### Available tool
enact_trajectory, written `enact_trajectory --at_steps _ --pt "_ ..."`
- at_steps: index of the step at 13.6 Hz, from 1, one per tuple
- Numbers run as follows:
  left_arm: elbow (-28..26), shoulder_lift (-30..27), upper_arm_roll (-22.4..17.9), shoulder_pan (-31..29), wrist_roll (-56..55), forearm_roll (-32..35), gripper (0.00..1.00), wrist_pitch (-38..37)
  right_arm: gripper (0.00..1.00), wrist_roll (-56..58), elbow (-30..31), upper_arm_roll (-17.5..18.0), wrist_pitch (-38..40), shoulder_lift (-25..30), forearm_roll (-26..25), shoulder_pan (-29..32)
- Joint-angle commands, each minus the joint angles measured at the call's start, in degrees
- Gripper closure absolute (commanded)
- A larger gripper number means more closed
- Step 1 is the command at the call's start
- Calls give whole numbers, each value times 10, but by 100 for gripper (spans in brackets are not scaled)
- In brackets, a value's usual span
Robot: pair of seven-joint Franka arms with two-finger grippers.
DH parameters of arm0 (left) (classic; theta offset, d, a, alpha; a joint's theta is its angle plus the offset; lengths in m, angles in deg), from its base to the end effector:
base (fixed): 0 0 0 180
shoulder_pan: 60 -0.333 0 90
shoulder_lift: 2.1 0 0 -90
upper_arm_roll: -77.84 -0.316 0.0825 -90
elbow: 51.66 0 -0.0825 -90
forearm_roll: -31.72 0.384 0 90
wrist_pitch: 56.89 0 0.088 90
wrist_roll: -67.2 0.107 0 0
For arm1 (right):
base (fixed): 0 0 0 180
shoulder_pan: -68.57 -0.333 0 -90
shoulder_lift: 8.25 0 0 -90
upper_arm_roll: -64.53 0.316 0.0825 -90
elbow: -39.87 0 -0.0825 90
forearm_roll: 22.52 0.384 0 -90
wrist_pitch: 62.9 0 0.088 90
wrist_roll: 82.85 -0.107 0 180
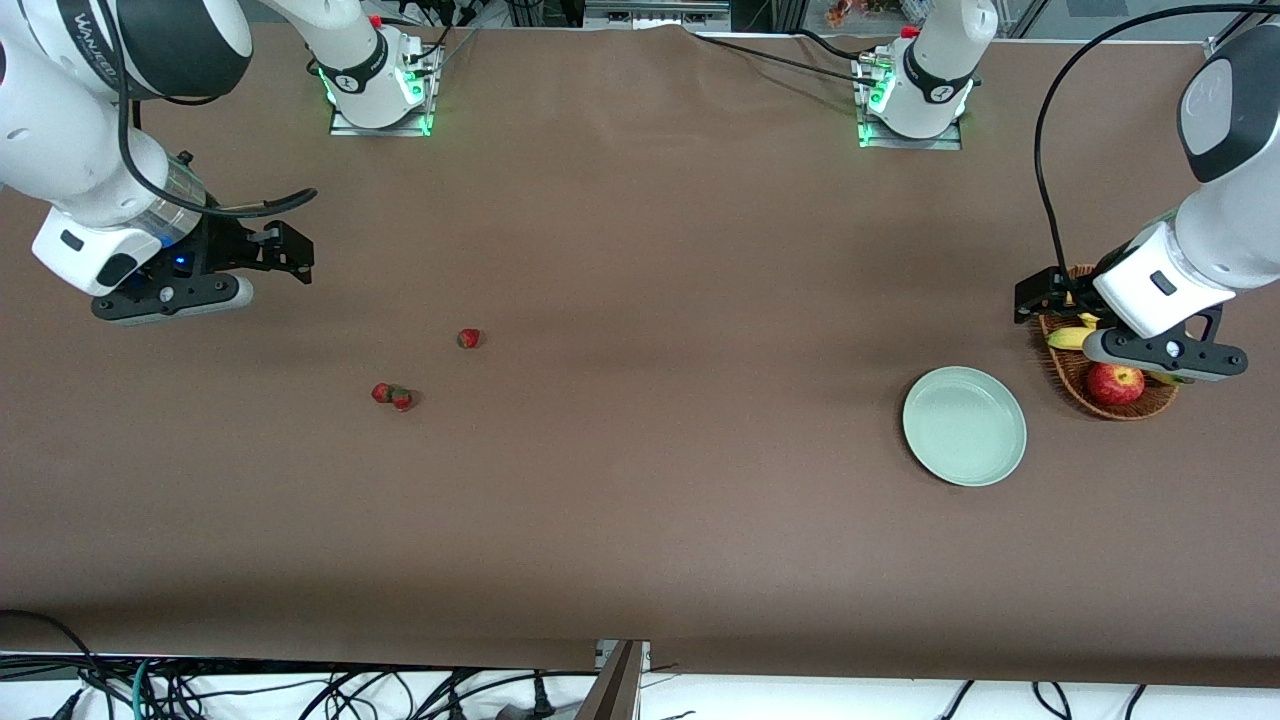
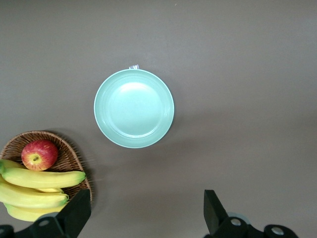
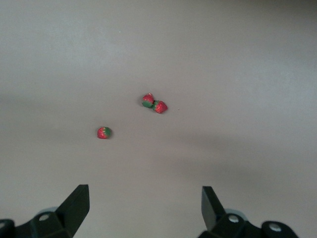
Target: Collect all strawberries into plate
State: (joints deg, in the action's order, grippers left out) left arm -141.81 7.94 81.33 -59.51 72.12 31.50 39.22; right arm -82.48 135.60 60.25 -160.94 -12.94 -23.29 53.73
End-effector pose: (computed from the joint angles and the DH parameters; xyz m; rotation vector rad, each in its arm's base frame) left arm 0.6077 -0.0400 0.5302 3.1153 -0.2407 -0.1106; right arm 0.5742 0.1072 0.5425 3.1035 0.3005 -0.0615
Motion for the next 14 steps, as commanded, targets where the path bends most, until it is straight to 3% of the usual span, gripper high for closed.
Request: enact_trajectory --at_steps 1,5,8,14 --pt "16 2 1 1 -2 3 0 -14 0 17 -10 0 4 -2 0 12" --pt "16 2 1 1 -2 3 0 -16 0 11 -15 2 -9 -1 -37 8" --pt "16 2 1 1 -2 3 0 -16 0 28 -15 5 -12 1 -33 6" --pt "16 2 0 -4 -2 3 0 -26 0 31 0 8 -14 -7 19 -3"
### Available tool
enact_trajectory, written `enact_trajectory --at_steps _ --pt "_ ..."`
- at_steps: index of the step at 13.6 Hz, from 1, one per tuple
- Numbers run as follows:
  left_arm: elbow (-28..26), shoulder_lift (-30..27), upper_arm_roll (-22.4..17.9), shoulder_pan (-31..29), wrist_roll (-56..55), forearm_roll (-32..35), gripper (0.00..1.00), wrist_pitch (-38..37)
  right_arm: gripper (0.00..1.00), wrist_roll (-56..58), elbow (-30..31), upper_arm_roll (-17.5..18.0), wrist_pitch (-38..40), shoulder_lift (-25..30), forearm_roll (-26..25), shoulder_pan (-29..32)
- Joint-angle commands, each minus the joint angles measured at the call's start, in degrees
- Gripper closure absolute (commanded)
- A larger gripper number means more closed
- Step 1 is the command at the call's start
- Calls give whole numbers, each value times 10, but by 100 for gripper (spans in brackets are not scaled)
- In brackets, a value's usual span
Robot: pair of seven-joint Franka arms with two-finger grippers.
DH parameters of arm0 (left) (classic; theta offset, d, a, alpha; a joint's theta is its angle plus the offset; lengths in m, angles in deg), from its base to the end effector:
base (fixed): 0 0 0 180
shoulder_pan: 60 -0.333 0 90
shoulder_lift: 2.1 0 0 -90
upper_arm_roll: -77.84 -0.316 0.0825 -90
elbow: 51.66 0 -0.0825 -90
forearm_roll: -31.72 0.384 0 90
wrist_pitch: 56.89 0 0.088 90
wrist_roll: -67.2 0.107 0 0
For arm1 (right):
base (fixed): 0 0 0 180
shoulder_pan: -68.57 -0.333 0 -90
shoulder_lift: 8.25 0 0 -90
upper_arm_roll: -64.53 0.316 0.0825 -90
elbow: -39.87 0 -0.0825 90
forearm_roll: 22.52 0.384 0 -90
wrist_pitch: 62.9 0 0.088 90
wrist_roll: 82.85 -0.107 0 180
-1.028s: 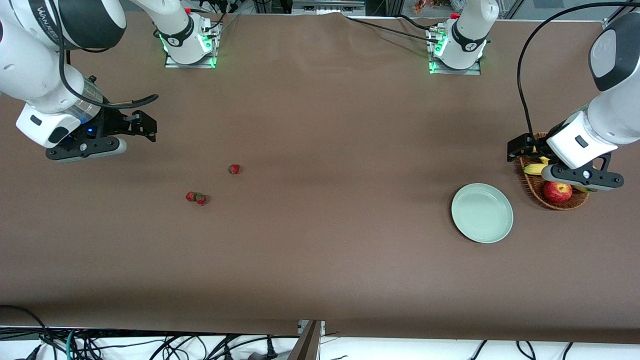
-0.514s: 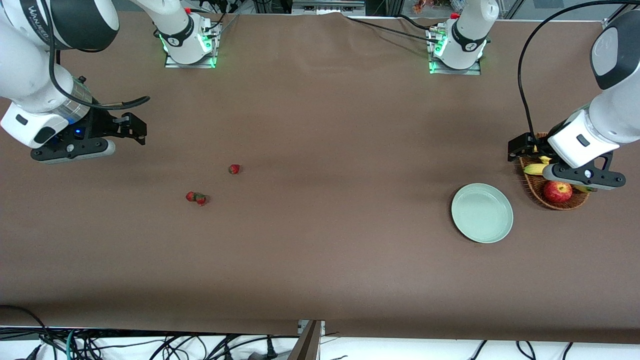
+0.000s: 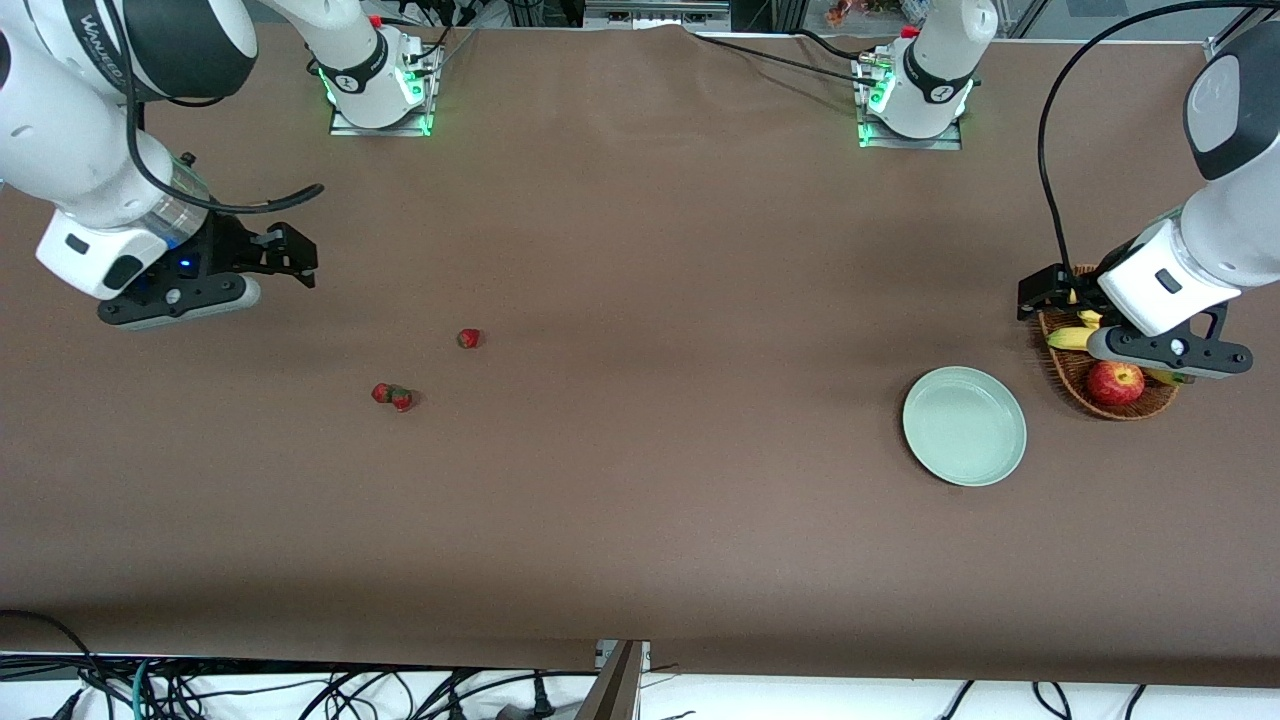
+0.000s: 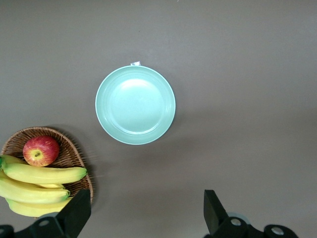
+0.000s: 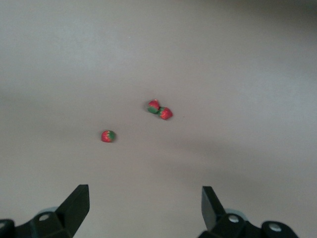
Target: Collect all strawberries into plate
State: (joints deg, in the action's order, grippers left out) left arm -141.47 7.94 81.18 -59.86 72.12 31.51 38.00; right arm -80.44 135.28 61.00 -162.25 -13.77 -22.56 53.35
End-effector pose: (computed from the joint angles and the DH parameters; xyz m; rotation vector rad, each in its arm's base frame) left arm 0.6062 -0.0347 0.5313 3.1155 -0.2273 -0.1346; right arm 0.5777 0.1209 0.5385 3.1088 0.3850 -0.0419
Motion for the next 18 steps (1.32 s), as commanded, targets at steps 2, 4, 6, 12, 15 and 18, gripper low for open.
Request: enact_trajectory --at_steps 2,4,6,12,15,18 --pt "11 2 2 4 -2 3 0 -15 0 10 7 0 -5 1 12 0" --pt "12 3 2 5 -2 3 0 -13 0 10 28 4 -30 -9 31 0" --pt "13 4 2 5 -2 3 0 -12 0 14 30 9 -63 -38 45 -4" --pt "12 3 3 7 -2 3 0 -15 0 0 60 22 -173 -142 117 -7" --pt "11 4 3 7 -2 3 0 -15 0 -46 158 27 -298 -153 128 -28" --pt "11 4 3 7 -2 3 0 -15 0 -123 196 36 -352 -177 128 -46"
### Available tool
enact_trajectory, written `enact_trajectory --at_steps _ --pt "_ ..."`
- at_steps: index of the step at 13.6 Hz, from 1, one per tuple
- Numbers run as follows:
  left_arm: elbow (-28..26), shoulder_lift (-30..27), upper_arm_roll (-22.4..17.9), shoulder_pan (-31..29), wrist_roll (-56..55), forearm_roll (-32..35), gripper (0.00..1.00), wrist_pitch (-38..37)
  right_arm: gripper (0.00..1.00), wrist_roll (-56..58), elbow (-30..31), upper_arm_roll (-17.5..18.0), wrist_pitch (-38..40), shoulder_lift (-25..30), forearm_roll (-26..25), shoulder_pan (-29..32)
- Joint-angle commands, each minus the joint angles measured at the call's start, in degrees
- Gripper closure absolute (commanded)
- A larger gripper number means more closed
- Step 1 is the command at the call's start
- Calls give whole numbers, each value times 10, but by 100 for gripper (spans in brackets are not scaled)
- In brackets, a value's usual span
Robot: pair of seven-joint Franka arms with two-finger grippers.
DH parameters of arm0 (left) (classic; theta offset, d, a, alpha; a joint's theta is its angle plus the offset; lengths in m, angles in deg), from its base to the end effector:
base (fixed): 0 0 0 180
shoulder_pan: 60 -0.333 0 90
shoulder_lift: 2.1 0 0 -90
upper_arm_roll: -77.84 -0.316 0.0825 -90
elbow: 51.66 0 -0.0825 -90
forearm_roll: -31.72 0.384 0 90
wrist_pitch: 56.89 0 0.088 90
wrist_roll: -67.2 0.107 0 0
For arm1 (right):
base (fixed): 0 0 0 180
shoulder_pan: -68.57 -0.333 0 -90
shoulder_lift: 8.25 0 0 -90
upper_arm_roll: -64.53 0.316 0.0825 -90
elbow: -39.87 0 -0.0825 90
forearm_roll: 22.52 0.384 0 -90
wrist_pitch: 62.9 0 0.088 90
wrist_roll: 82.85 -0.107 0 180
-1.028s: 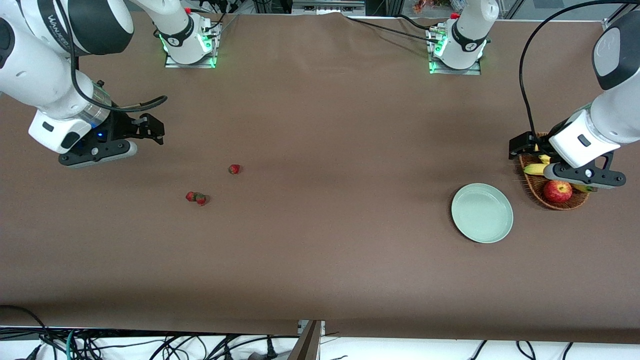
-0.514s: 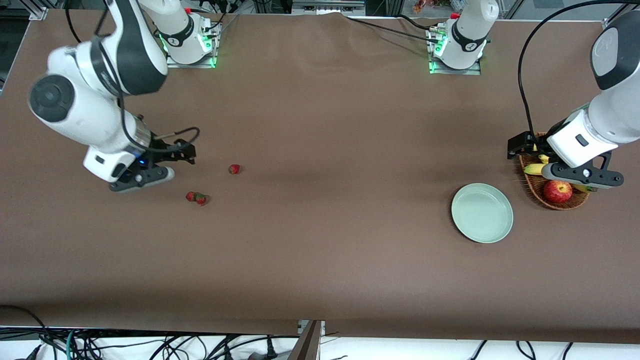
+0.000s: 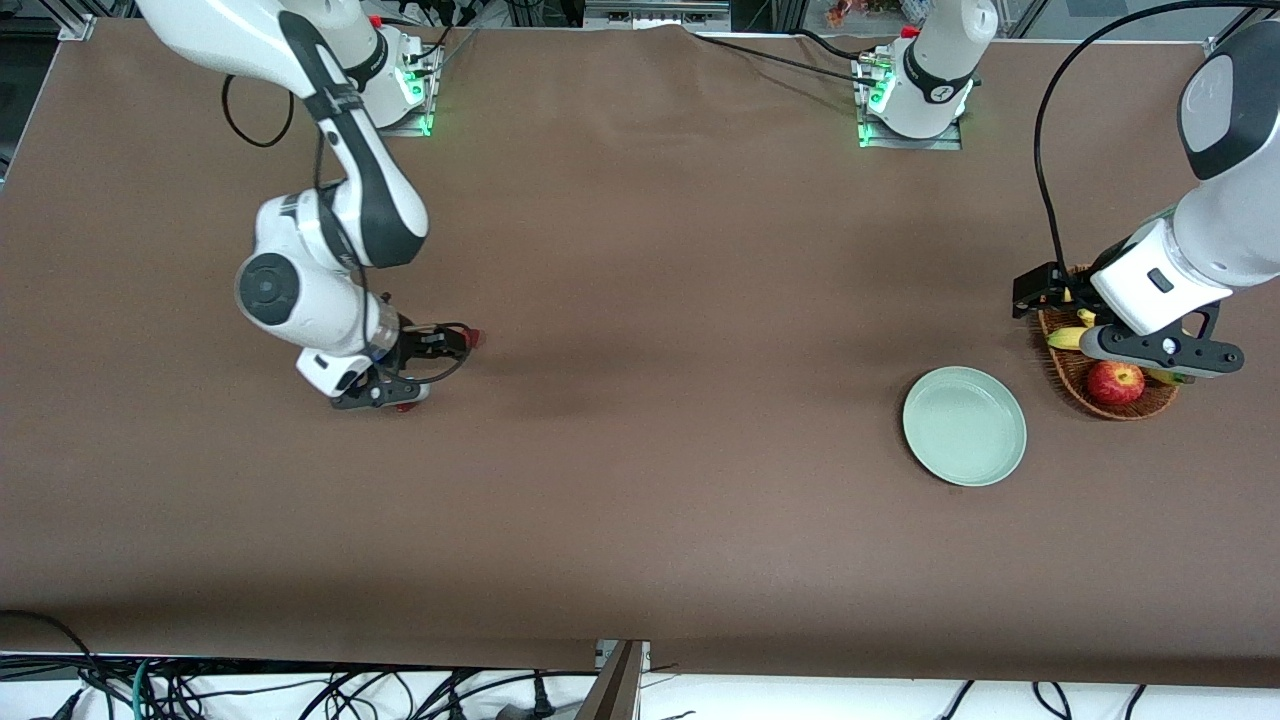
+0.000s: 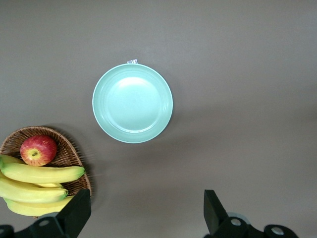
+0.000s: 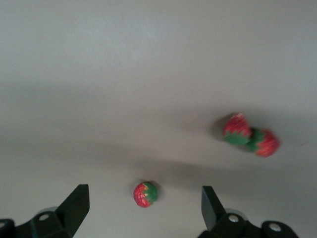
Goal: Collect all strawberries into plate
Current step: 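Reach down and grasp a red strawberry with the right gripper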
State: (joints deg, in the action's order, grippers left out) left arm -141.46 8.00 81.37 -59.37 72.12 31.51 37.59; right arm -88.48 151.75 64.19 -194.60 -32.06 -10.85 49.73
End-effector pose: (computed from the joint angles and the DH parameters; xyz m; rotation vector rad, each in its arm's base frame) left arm 0.6051 -0.0417 0.5302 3.1133 -0.2458 -0.1472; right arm 0.5780 0.1981 0.2591 -3.0083 -0.1264 0.1477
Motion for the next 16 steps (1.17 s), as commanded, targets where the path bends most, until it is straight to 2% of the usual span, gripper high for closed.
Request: enact_trajectory --at_steps 1,5,8,12,15,16 --pt "11 3 1 2 -2 3 0 -10 1 -63 32 5 -30 -5 12 -16" --pt "12 4 1 2 -2 3 0 -10 6 -91 60 5 -104 -41 13 -34" --pt "11 4 1 2 -2 3 0 -10 11 -91 73 5 -108 -41 13 -35" --pt "11 4 1 2 -2 3 0 -10 44 -92 91 5 -110 -40 13 -35" --pt "12 4 1 2 -2 3 0 -10 81 -93 98 5 -104 -28 13 -35" --pt "11 4 1 2 -2 3 0 -10 90 -96 94 5 -103 -22 13 -35"
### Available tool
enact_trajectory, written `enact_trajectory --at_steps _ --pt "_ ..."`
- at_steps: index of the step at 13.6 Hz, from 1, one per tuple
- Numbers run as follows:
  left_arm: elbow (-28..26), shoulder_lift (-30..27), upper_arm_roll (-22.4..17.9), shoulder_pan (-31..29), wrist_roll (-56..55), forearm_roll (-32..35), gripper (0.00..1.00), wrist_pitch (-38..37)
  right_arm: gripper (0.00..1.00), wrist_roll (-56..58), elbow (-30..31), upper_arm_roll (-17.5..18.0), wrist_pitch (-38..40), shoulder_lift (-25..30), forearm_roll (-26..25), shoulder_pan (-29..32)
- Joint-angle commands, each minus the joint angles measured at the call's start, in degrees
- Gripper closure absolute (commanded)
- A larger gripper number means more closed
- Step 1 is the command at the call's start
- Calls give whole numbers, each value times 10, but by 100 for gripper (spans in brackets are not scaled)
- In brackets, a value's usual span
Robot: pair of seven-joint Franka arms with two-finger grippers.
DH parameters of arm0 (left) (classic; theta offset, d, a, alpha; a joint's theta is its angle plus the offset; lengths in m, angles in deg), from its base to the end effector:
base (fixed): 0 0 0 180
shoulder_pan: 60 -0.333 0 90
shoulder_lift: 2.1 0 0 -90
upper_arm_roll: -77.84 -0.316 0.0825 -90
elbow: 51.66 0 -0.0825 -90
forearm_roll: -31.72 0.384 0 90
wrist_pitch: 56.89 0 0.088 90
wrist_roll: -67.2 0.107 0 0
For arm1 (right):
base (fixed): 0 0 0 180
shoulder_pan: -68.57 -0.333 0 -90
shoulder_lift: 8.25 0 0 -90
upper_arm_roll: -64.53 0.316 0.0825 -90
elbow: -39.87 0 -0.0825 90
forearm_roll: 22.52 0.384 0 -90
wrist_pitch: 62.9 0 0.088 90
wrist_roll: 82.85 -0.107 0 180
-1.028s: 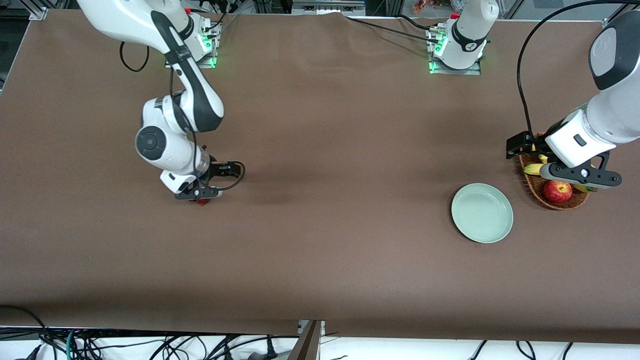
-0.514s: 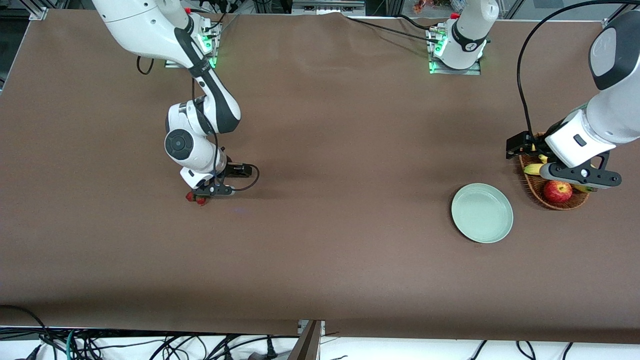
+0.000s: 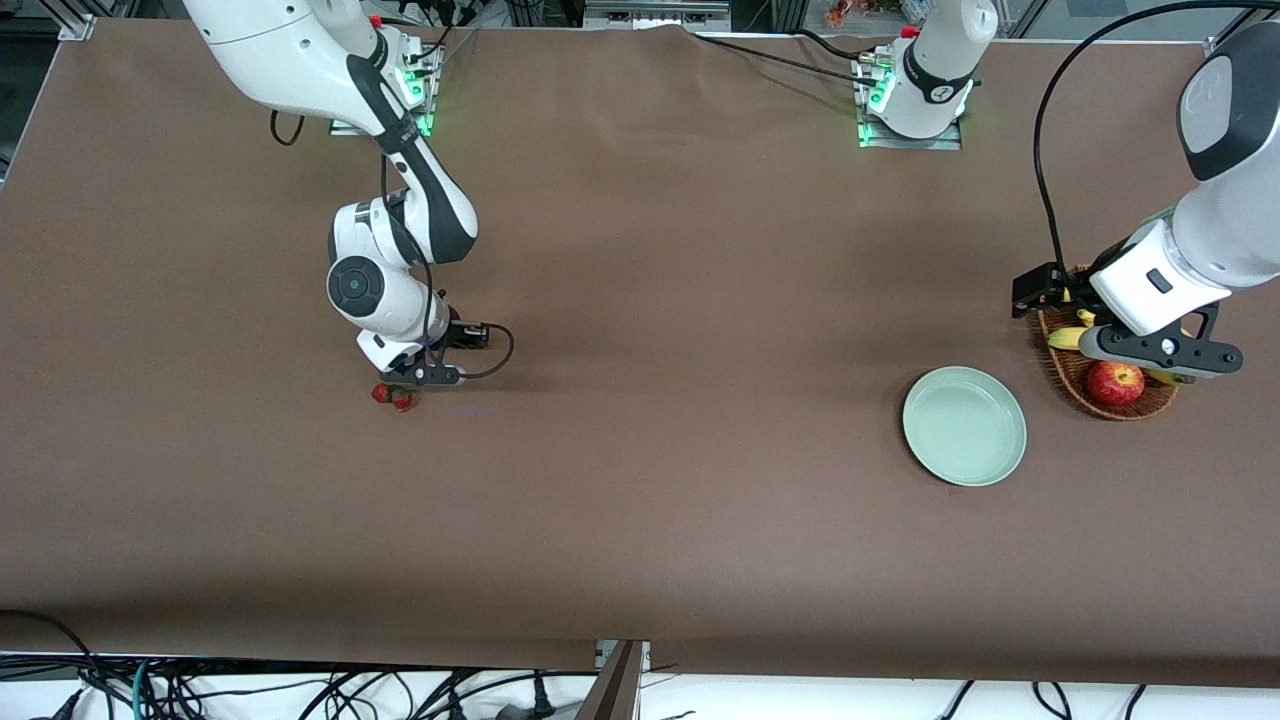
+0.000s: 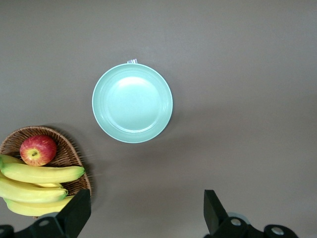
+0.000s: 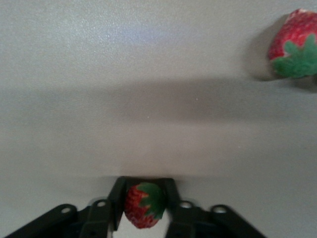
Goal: Collect all strawberries into plate
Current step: 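Reach down and grasp a red strawberry with the right gripper, then set the strawberry mid-table with the right gripper while the left gripper approaches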
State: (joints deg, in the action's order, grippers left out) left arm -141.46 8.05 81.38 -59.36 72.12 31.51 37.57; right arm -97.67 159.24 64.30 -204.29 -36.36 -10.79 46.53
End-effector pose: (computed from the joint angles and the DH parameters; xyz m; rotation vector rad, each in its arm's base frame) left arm 0.6052 -0.0419 0.5297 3.1131 -0.2463 -0.1491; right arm 0.5329 0.2128 0.1777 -3.0557 0.0681 0.2100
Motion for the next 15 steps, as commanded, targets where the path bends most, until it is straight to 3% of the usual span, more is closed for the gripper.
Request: enact_trajectory --at_steps 1,5,8,11,12,13,15 --pt "11 4 1 2 -2 3 0 -10 92 -19 14 5 -6 24 12 -3" --pt "11 4 1 2 -2 3 0 -10 92 -98 -79 41 -6 5 13 -21" --pt "11 4 1 2 -2 3 0 -10 92 -206 -229 65 -12 -92 15 -53" --pt "12 4 1 2 -1 3 0 -10 91 -352 -378 73 -14 -186 11 -123" --pt "11 4 1 2 -1 3 0 -10 89 -384 -414 72 -28 -213 11 -144" --pt "11 3 1 2 -2 3 0 -16 78 -418 -434 72 -67 -235 10 -167" --pt "12 3 1 2 -2 3 0 -44 72 -463 -437 71 -167 -271 9 -201"
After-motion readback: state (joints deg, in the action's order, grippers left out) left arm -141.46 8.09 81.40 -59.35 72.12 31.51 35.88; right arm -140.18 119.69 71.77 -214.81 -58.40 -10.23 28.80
